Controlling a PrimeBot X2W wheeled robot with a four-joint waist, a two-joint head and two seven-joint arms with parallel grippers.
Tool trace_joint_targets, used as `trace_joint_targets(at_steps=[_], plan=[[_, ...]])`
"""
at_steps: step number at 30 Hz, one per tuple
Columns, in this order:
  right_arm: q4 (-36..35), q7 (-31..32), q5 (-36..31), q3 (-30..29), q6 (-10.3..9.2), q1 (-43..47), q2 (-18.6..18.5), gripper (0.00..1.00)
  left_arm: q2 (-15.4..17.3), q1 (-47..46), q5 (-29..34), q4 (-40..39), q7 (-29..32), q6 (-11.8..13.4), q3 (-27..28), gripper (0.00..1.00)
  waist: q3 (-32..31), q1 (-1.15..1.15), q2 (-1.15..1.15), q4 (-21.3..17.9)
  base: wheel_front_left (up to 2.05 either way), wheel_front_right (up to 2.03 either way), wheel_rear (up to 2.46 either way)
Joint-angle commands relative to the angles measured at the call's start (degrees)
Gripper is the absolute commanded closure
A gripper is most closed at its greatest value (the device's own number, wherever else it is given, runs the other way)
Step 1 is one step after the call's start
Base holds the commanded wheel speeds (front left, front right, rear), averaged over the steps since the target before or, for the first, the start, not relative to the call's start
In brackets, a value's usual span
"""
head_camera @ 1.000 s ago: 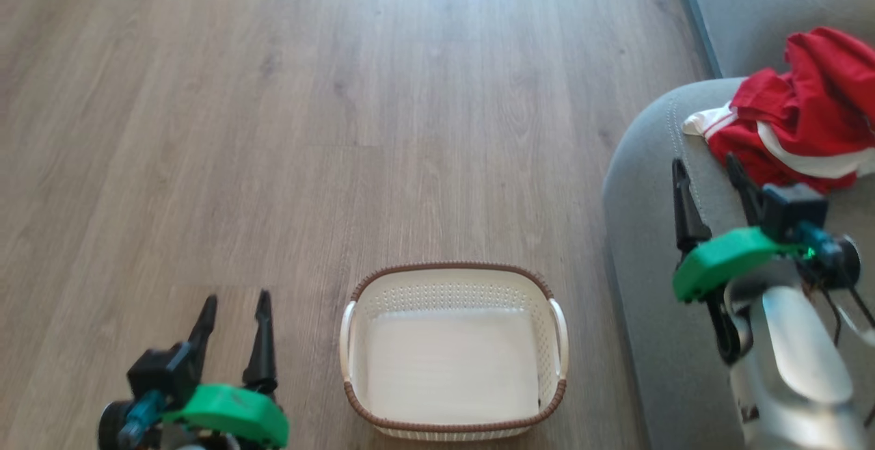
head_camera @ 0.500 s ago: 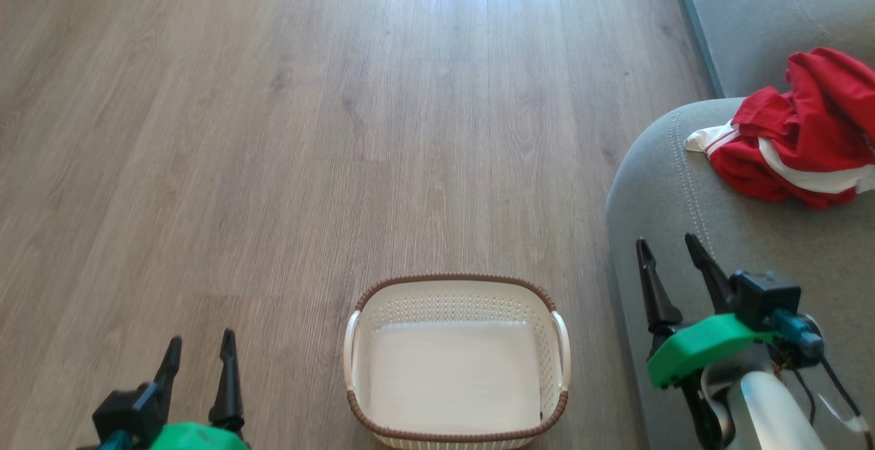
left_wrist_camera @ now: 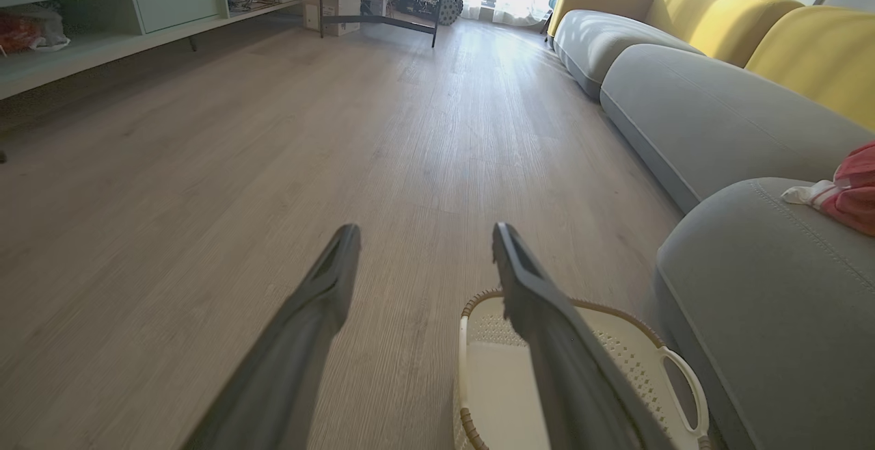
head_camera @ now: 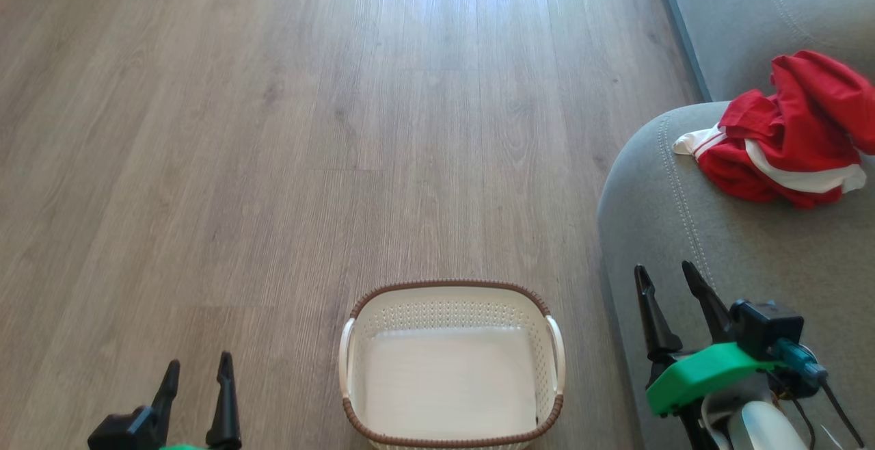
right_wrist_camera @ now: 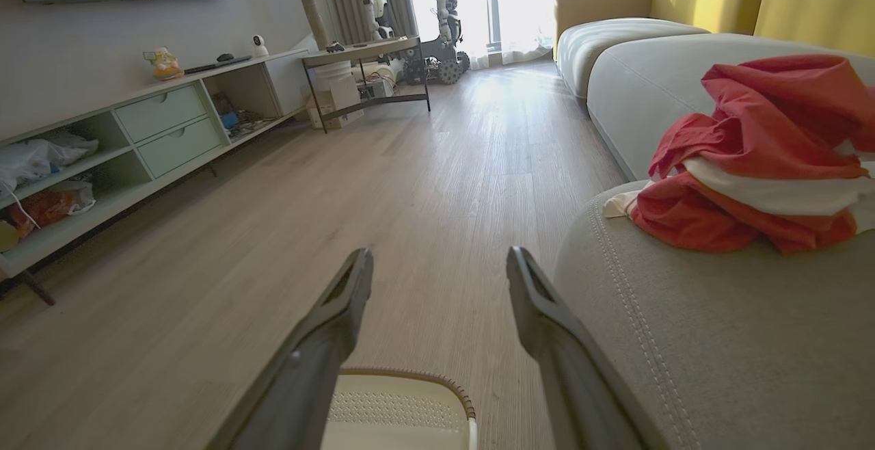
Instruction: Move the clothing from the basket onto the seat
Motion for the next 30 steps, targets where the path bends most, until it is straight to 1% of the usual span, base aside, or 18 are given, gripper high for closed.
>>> trace_joint_targets(at_steps=[1,22,23,24,27,30], plan=[[-2.28,-0.53,0.51,1.30,-0.02,-1.33,0.25,0.00,0.54,-1.31,0.64,-1.00,-0.71,-0.28,2.89,0.00,-0.06,0.00,0.00,-0.07,0.00,0.00,0.00],[-1.68,-0.53,1.22,1.77,-0.02,-1.43,0.26,0.00,-1.34,-1.08,3.59,-0.37,-0.71,-2.13,4.72,0.00,-0.06,0.00,0.00,-0.24,0.00,0.00,0.00],[-1.63,-0.53,1.22,1.77,-0.02,-1.45,0.26,1.00,-1.43,-1.10,3.65,-0.31,-0.71,-2.18,4.81,1.00,-0.06,0.00,0.00,-0.25,0.00,0.00,0.00],[0.42,0.01,0.94,0.32,0.00,0.49,0.02,1.00,-2.04,0.66,3.01,1.49,0.09,-1.98,2.24,1.00,-0.06,0.00,0.00,-0.25,0.00,0.00,0.00],[3.18,0.09,0.96,0.38,0.00,1.97,0.03,1.00,-3.23,1.18,3.00,4.02,0.09,-1.97,1.83,1.00,-0.05,0.00,0.00,-0.25,0.00,0.00,0.00],[3.16,0.75,2.75,-0.01,0.00,1.64,0.04,1.00,-3.56,0.99,1.58,3.82,0.56,-2.33,2.49,1.00,0.03,0.00,0.00,-0.37,0.00,0.00,0.00]])
